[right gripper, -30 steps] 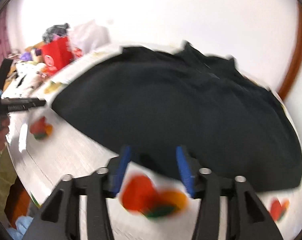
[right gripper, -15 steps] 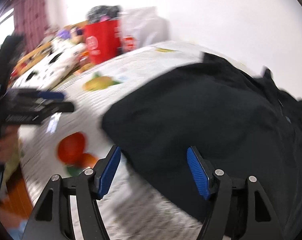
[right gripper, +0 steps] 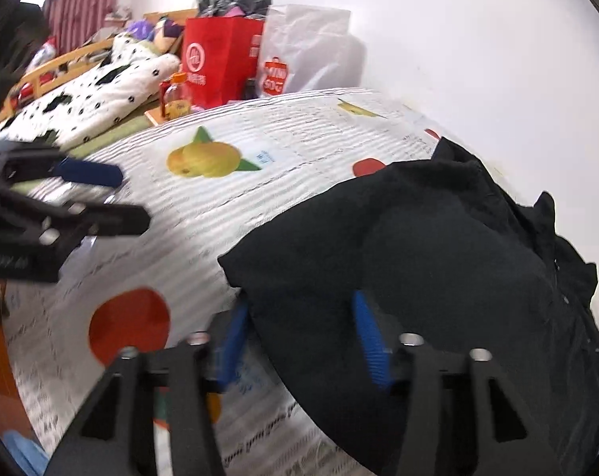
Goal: Fold large clothes
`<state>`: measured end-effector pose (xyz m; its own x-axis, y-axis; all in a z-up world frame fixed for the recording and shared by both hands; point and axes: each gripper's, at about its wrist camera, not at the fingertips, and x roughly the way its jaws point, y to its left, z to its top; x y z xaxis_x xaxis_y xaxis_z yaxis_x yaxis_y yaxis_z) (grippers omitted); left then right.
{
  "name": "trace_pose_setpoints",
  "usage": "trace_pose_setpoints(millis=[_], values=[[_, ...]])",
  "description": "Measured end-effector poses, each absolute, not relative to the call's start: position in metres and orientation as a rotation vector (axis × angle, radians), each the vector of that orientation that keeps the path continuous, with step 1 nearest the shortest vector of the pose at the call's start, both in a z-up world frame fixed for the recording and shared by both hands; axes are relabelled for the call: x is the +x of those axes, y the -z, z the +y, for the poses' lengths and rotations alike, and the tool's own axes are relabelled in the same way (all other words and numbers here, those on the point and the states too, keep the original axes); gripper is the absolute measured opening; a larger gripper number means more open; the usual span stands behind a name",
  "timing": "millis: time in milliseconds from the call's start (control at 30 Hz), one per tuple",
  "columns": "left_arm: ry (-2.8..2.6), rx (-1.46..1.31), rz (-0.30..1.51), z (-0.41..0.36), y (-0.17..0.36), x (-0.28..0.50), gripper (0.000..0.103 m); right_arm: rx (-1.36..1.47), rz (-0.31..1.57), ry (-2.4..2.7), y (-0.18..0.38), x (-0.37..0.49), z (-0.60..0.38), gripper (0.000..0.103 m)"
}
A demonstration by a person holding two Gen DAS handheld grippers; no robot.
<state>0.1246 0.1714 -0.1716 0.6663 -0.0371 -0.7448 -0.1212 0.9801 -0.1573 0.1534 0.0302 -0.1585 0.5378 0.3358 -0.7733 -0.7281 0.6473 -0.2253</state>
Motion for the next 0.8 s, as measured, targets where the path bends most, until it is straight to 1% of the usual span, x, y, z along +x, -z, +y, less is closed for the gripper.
trace_pose_setpoints(millis=[33,67,133,200,367,467,600,667,800], values=[[-0.05,-0.196,0.842,0.17,0.172,0.125,0.059,-0.573,0.763,-0.673,0.159,0.156,0.032,0.021],[-0.052,-0.191,0.844,0.168,0.172,0.125,0.059,-0.566,0.765,-0.652,0.159,0.16,0.034,0.016],[-0.052,-0.188,0.847,0.165,0.171,0.126,0.059,-0.486,0.807,-0.665,0.153,0.171,0.031,0.012],[-0.047,-0.188,0.848,0.161,0.169,0.126,0.059,-0.385,0.81,-0.692,0.137,0.179,0.02,0.011],[-0.002,-0.168,0.825,0.14,0.16,0.128,0.059,-0.167,0.613,-0.623,0.07,0.186,-0.043,0.01],[0.033,-0.147,0.807,0.123,0.154,0.13,0.059,-0.047,0.557,-0.545,0.052,0.192,-0.095,0.01],[0.087,-0.132,0.793,0.098,0.146,0.138,0.059,0.088,0.566,-0.413,0.05,0.203,-0.162,0.01],[0.118,-0.121,0.789,0.082,0.142,0.142,0.059,0.152,0.595,-0.349,0.059,0.207,-0.194,0.01],[0.171,-0.097,0.779,0.052,0.137,0.147,0.059,0.14,0.689,-0.222,0.083,0.215,-0.227,0.011]])
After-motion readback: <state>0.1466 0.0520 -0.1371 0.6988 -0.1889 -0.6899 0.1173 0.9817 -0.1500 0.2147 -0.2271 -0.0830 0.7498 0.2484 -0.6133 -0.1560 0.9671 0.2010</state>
